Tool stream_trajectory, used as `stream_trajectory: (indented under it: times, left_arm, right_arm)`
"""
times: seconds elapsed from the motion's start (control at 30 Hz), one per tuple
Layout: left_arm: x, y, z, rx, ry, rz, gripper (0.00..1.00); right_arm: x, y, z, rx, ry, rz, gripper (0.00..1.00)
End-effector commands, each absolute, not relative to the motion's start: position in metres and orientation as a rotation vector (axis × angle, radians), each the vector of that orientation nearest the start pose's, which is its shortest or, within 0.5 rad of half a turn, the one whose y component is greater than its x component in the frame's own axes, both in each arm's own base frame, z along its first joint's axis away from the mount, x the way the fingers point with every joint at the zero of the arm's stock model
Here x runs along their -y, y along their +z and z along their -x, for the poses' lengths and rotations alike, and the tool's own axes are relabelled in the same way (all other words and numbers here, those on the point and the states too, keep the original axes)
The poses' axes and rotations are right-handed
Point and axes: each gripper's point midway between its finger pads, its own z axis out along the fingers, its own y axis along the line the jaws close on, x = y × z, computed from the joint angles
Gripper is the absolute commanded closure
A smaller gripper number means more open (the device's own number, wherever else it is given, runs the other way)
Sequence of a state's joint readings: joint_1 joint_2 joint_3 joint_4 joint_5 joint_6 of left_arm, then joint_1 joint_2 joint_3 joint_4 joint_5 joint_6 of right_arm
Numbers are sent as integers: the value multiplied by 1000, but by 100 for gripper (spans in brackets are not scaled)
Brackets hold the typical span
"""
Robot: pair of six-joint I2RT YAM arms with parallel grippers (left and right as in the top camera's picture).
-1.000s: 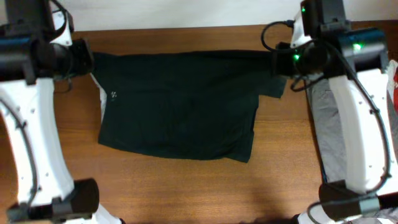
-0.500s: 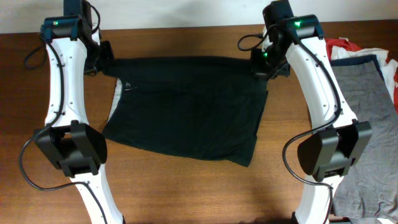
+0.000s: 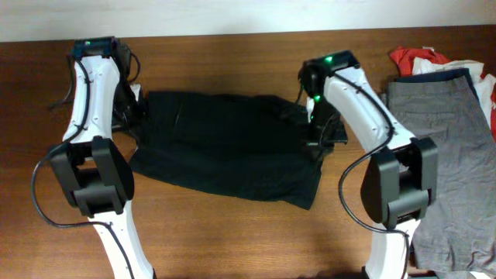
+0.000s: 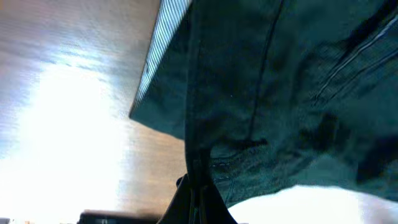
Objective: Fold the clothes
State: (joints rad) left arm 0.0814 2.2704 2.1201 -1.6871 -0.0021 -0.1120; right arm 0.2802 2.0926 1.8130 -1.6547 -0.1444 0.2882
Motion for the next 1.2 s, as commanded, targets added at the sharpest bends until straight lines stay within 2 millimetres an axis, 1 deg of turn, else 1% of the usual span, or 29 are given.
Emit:
stream_trajectory:
  times: [0.0, 0.03, 0.07, 0.13, 0.17, 0.23, 0.37, 0.4, 0.43, 0.5, 0.53, 0.57, 0.6, 0.63, 0.67, 0.7, 0.73, 0.77, 0.8, 0.83, 0.87, 0.9, 0.93, 1.0, 1.03, 1.07, 1.1, 1.13, 1.17]
  left_arm:
    - [-39, 86, -357, -3478, 53, 310, 100]
    - [-42, 84, -353, -3490, 56, 322, 100]
    - [-46, 83, -352, -3493, 55, 340, 100]
    - [-59, 82, -348, -3495, 68, 391, 100]
    - [-66, 81, -346, -3495, 62, 428, 100]
    - [-78, 81, -343, -3496, 40, 448, 100]
    - [-80, 81, -343, -3497, 34, 433, 99]
    - [-80, 81, -343, -3498, 33, 434, 89]
    - [-79, 81, -343, -3498, 25, 435, 88]
    - [-78, 81, -343, -3498, 21, 436, 88]
    - [-78, 81, -343, -3498, 21, 436, 88]
    - [-78, 81, -343, -3498, 21, 436, 88]
    - [-78, 81, -343, -3497, 21, 436, 88]
    - [-78, 81, -343, -3498, 21, 436, 88]
    - [-78, 81, -343, -3498, 21, 436, 91]
    - [-78, 81, -343, -3497, 20, 436, 96]
    - [-76, 81, -344, -3494, 7, 434, 97]
    - [-69, 82, -347, -3484, -64, 444, 99]
    - [-57, 84, -352, -3462, -178, 452, 100]
    - [-44, 87, -357, -3443, -305, 380, 99]
    - [-35, 89, -360, -3429, -381, 326, 99]
    - [-29, 87, -363, -3427, -365, 265, 78]
    - [-32, 84, -370, -3405, -300, 233, 44]
    - [-38, 76, -396, -3302, -267, 211, 41]
    - [-39, 73, -403, -3275, -263, 185, 41]
    - [-39, 68, -404, -3282, -267, 116, 41]
    - [-40, 62, -406, -3288, -257, 98, 40]
    - [-41, 55, -411, -3277, -255, 97, 40]
    - [-42, 44, -421, -3252, -252, 93, 40]
  right_arm:
    - [-105, 92, -275, -3610, 2, -120, 96]
    - [-102, 87, -266, -3646, -17, -127, 96]
    - [-101, 85, -261, -3664, -29, -130, 96]
    - [-96, 81, -243, -3728, -69, -137, 96]
    - [-93, 79, -238, -3744, -91, -132, 96]
    - [-87, 76, -233, -3759, -148, -125, 96]
    - [-87, 75, -231, -3762, -151, -123, 96]
    - [-87, 75, -232, -3759, -148, -119, 94]
    - [-89, 75, -231, -3765, -121, -91, 89]
    - [-89, 76, -230, -3772, -123, -92, 75]
    - [-88, 76, -230, -3773, -120, -85, 73]
    - [-87, 77, -229, -3778, -115, -44, 65]
    - [-86, 78, -227, -3790, -117, -35, 44]
    - [-86, 79, -226, -3796, -122, -35, 20]
    - [-86, 79, -226, -3795, -111, -2, 14]
    - [-85, 78, -229, -3783, -125, 6, 12]
    - [-85, 75, -234, -3758, -114, 4, 14]
    - [-85, 72, -243, -3724, -89, -9, 15]
    - [-83, 70, -253, -3685, -59, -43, 16]
    - [-81, 67, -261, -3656, -29, -72, 16]
    - [-79, 65, -266, -3640, 8, -105, 15]
    - [-76, 62, -272, -3618, 40, -144, 11]
    - [-74, 62, -274, -3611, 45, -153, 11]
    - [-75, 61, -276, -3602, 48, -149, 10]
    - [-76, 58, -281, -3581, 57, -146, 9]
    - [-76, 57, -283, -3570, 62, -145, 9]
    - [-77, 56, -286, -3556, 67, -142, 9]
    - [-78, 55, -289, -3543, 71, -140, 9]
    - [-79, 53, -294, -3521, 80, -136, 9]
